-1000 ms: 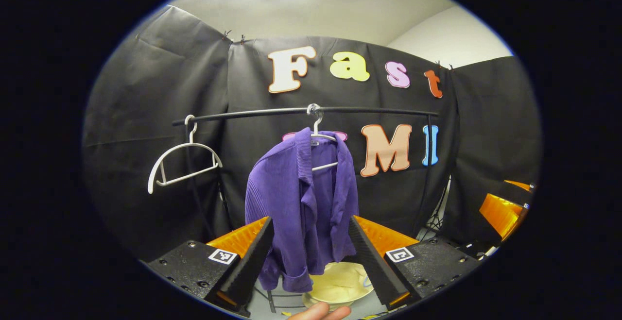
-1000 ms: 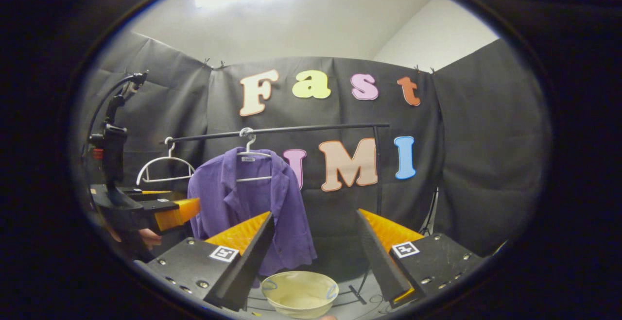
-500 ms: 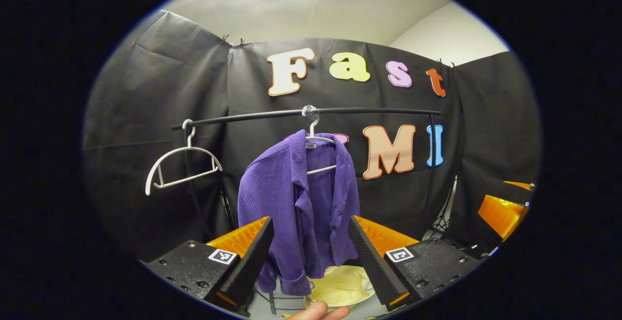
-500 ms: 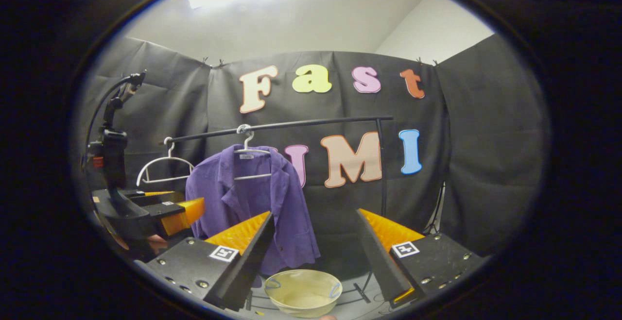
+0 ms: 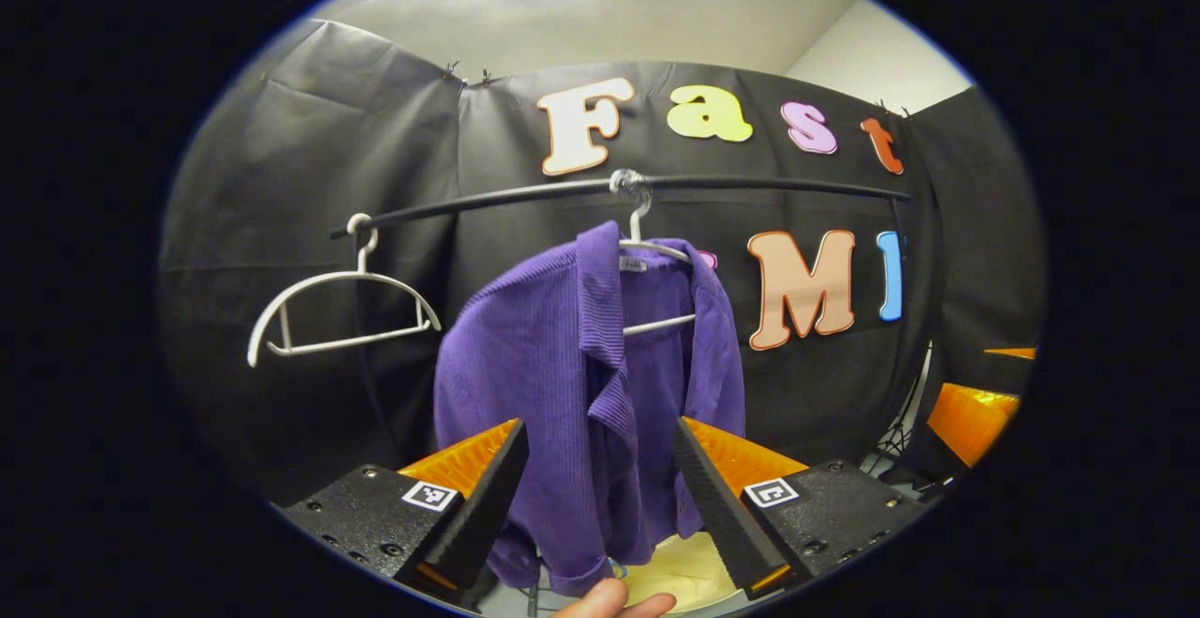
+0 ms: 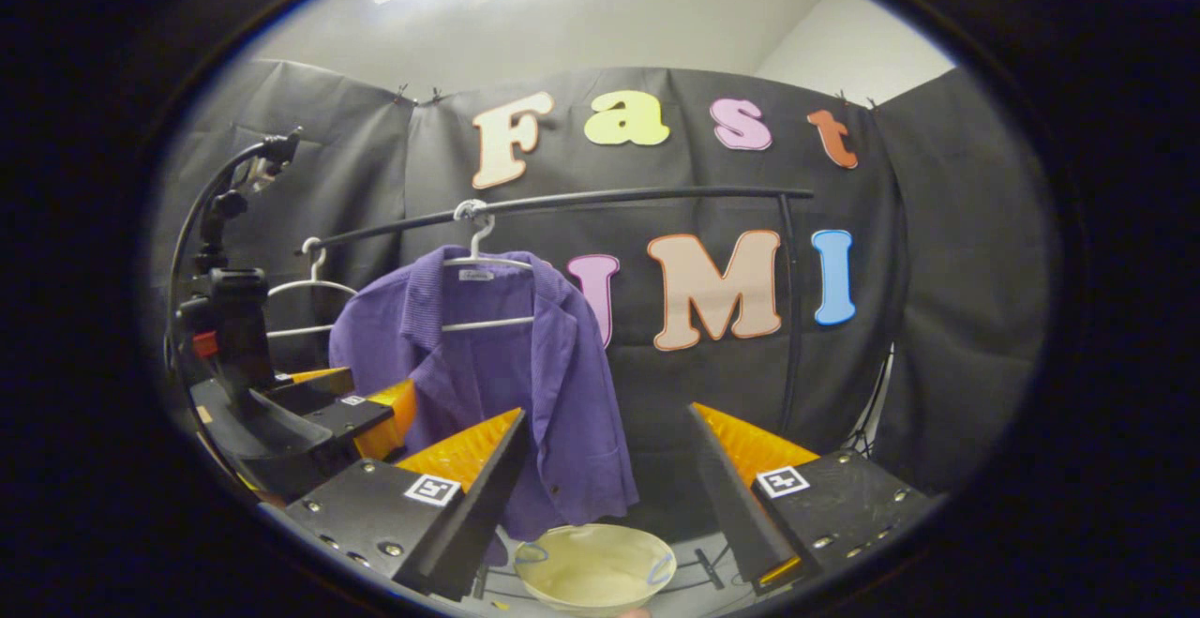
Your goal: Grasp the clothes on the hanger with both hands and then place them into the laundry hamper below.
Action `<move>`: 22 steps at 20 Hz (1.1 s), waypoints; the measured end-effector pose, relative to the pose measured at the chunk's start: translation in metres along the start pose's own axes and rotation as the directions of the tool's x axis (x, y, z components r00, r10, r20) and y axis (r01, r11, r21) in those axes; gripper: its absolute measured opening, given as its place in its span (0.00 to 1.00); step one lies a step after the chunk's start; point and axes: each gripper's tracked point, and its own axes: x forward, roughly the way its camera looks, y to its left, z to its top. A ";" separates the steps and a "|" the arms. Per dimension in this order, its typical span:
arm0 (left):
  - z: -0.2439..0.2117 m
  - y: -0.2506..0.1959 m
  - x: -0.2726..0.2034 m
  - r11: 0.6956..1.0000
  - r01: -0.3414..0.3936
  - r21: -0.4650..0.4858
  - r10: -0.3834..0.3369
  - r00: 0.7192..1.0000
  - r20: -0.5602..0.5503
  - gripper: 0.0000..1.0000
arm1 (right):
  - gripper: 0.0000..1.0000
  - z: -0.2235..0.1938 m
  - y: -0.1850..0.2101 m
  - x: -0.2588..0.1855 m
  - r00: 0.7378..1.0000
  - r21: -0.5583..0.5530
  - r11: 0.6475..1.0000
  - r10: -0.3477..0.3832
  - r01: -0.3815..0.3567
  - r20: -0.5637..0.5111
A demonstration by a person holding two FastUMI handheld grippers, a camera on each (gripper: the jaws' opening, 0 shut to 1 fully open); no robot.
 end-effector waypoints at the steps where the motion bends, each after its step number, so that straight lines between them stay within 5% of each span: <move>1: -0.008 -0.004 0.012 1.000 0.002 -0.013 -0.002 1.000 -0.015 0.96 | 0.99 -0.002 0.001 0.012 1.000 0.000 1.000 -0.009 0.009 -0.007; 4: -0.030 -0.009 0.041 0.999 0.010 -0.042 -0.012 0.998 -0.064 0.96 | 1.00 -0.011 0.005 0.052 0.999 -0.015 0.999 -0.039 0.039 -0.027; 5: -0.039 -0.015 0.048 0.999 0.029 -0.039 -0.033 0.996 -0.086 0.96 | 0.94 -0.014 0.009 0.062 0.998 -0.023 0.999 -0.043 0.042 -0.037; 7: -0.043 -0.021 0.056 0.997 0.068 -0.021 -0.069 0.995 -0.071 0.96 | 0.99 -0.019 0.016 0.082 0.998 -0.036 0.998 -0.046 0.045 -0.048; 14: -0.058 -0.009 0.096 0.997 0.071 0.019 -0.068 0.990 -0.127 0.93 | 0.99 -0.040 0.017 0.113 0.988 0.010 0.995 -0.099 0.101 -0.120; 22: -0.056 0.007 0.115 0.998 0.032 0.052 -0.024 0.990 -0.141 0.65 | 0.99 -0.052 0.058 0.194 0.983 0.013 0.992 0.128 -0.128 -0.129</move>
